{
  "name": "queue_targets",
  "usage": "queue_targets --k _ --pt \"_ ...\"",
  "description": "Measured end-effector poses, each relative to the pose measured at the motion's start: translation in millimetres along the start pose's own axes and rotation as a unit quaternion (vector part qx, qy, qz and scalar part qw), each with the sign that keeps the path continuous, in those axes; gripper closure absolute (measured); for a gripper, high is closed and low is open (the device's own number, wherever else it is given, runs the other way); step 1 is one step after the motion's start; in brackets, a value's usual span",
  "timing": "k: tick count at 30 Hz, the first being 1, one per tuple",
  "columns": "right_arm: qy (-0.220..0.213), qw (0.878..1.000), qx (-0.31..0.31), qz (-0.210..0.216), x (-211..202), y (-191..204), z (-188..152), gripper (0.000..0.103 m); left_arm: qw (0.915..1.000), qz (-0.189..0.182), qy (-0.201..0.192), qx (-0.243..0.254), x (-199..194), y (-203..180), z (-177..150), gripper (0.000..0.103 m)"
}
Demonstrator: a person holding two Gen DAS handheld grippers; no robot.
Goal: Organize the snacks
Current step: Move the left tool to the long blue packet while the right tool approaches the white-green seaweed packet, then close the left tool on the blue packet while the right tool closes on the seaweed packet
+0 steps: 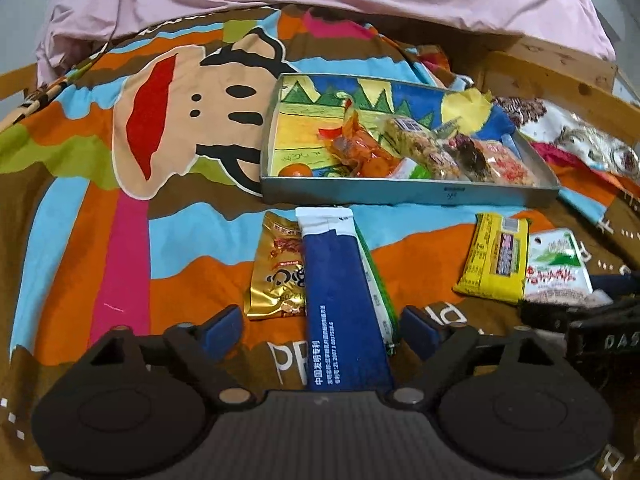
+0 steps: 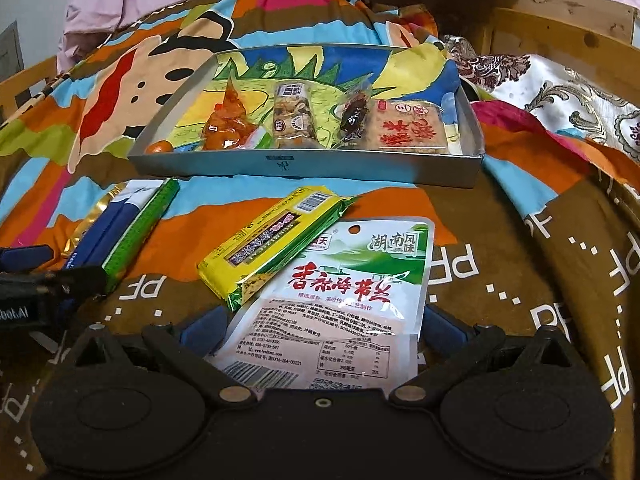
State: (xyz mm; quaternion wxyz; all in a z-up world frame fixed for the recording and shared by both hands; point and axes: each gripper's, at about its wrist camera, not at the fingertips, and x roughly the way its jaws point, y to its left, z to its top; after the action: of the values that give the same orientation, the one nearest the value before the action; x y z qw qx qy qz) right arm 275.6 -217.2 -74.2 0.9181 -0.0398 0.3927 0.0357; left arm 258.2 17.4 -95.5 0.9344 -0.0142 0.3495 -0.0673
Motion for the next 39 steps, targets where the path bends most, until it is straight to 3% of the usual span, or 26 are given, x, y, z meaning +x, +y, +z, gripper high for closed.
queue_targets --k 4,8,11,19,28,35,39 --pt "-0.009 1.0 -0.014 -0.013 1.1 5.6 -3.3 0.0 1.0 -0.002 -0.004 0.001 -0.6 -0.5 -0.2 0.028" --pt "-0.004 1.0 -0.017 -0.014 -0.4 6.5 -3.8 0.001 0.9997 -0.019 -0.001 0.011 -1.4 -7.2 -0.5 0.045" --pt "0.003 1.0 -0.012 -0.014 -1.2 6.8 -4.0 0.001 0.9994 -0.018 0.002 0.029 -0.2 -14.3 -1.9 0.046" --pt "0.002 1.0 -0.014 -0.015 -1.6 7.7 -5.4 0.001 0.9999 -0.008 0.008 0.0 1.3 -6.2 -0.5 0.044" --pt "-0.001 1.0 -0.019 -0.016 -1.3 8.8 -7.0 0.001 0.9989 -0.036 0.02 -0.021 5.6 1.8 -4.8 0.042" --pt "-0.001 1.0 -0.018 -0.012 -4.4 7.5 -6.9 0.003 0.9968 -0.057 0.026 -0.051 2.9 8.5 -8.2 0.055" --pt "0.003 1.0 -0.019 -0.007 -9.0 6.3 -8.2 0.006 0.9977 -0.048 0.033 -0.033 -4.3 4.5 -13.2 0.059"
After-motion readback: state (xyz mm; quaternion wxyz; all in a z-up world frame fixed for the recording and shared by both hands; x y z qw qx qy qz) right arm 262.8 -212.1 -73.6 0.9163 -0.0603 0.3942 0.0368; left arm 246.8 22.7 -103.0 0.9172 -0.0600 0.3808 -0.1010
